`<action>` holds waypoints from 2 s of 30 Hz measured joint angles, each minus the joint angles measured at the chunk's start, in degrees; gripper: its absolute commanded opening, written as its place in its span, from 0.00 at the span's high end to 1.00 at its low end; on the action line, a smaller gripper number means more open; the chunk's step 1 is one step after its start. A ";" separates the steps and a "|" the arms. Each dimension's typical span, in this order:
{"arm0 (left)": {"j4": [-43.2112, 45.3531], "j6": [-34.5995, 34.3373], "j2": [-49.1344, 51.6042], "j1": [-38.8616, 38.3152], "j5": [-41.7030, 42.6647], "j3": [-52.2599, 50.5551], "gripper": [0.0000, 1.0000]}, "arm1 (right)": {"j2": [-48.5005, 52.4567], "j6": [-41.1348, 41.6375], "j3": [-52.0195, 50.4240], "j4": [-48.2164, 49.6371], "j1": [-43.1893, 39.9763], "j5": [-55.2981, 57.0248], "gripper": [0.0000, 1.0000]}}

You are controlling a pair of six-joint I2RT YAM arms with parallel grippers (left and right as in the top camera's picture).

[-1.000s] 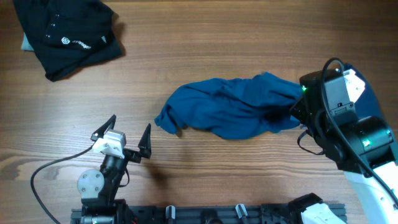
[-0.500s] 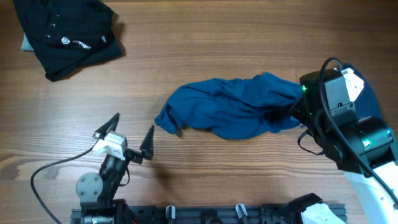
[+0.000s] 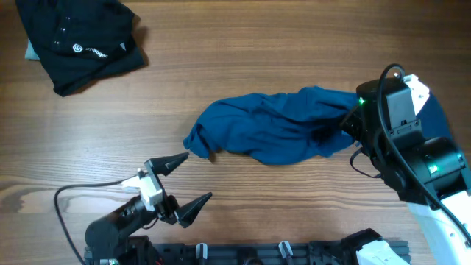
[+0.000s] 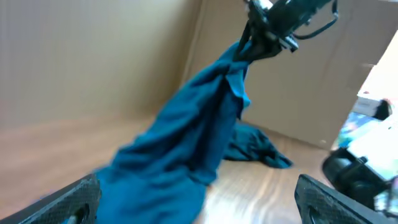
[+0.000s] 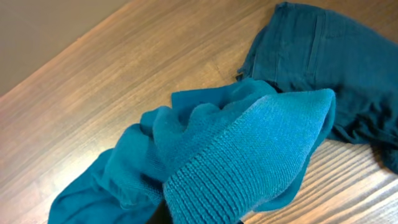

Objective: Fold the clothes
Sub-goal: 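Reach the left gripper to the left end of the teal shirt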

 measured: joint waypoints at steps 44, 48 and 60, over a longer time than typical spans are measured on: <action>-48.04 1.66 66.51 0.11 -17.00 47.71 0.01 | 14.73 -18.43 -0.04 10.67 -3.48 -12.90 0.09; -48.26 0.90 73.53 -1.11 -17.51 47.71 0.00 | 19.21 -22.88 -0.04 13.70 -6.78 -17.35 0.10; -47.95 -6.84 75.78 -11.85 -30.38 47.71 0.00 | 35.10 -33.14 -0.04 13.16 -11.72 -27.52 0.31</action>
